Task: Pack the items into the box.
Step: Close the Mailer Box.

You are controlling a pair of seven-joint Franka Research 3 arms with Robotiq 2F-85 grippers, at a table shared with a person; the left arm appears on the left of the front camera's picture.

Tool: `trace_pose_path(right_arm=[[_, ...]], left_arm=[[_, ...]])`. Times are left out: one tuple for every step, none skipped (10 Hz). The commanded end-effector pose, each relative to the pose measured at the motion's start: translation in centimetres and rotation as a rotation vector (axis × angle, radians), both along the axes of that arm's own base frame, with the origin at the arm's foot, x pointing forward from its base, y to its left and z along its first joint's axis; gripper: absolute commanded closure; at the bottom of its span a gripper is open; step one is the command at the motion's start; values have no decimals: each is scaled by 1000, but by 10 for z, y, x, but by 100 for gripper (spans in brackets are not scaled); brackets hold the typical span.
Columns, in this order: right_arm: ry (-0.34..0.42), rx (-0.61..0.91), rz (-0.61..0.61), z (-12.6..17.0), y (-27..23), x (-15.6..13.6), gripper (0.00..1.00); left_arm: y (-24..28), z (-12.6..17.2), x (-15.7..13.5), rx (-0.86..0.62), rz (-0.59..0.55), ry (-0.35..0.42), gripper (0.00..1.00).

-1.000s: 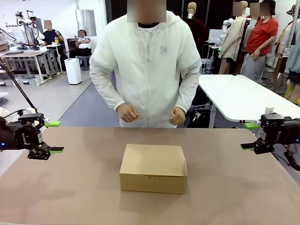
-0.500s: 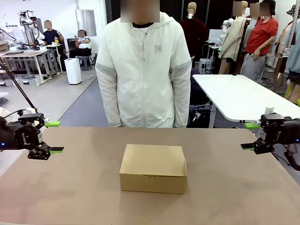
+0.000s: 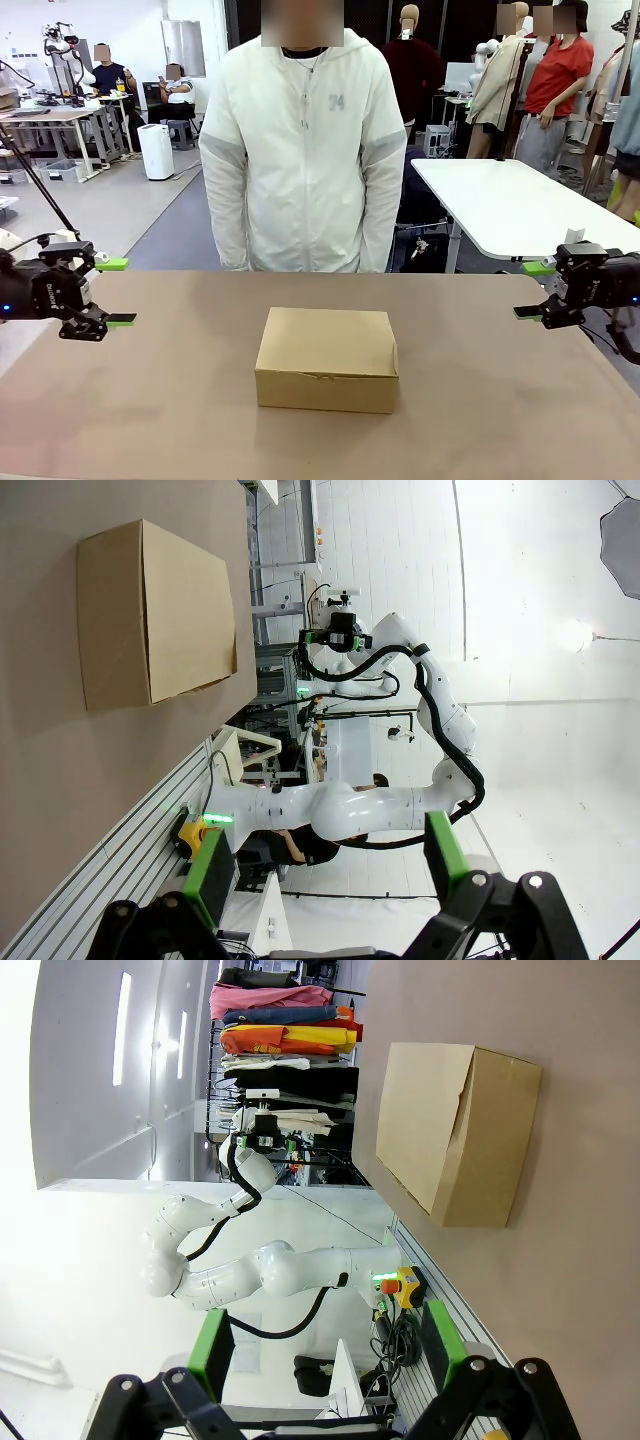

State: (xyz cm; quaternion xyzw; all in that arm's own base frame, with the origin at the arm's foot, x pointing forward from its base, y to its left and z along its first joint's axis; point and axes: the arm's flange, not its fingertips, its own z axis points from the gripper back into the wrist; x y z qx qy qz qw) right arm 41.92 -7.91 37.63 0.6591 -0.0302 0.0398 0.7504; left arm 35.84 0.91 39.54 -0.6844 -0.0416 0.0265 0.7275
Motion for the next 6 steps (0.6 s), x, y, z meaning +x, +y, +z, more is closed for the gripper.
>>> trace_pose_path(right_arm=[[3,-21,1,2,1,-1,0],[3,-21,1,2,1,-1,0],[3,-21,1,2,1,-1,0],[3,-21,1,2,1,-1,0],[3,-21,1,2,1,-1,0],[3,-21,1,2,1,-1,0]], left_arm=[[2,0,-3,9,-1,-14,0],[2,0,-3,9,-1,-14,0],[2,0,-3,9,-1,-14,0],[2,0,-3,9,-1,-14,0],[2,0,-3,9,-1,-14,0],[2,0,-3,9,-1,-14,0]])
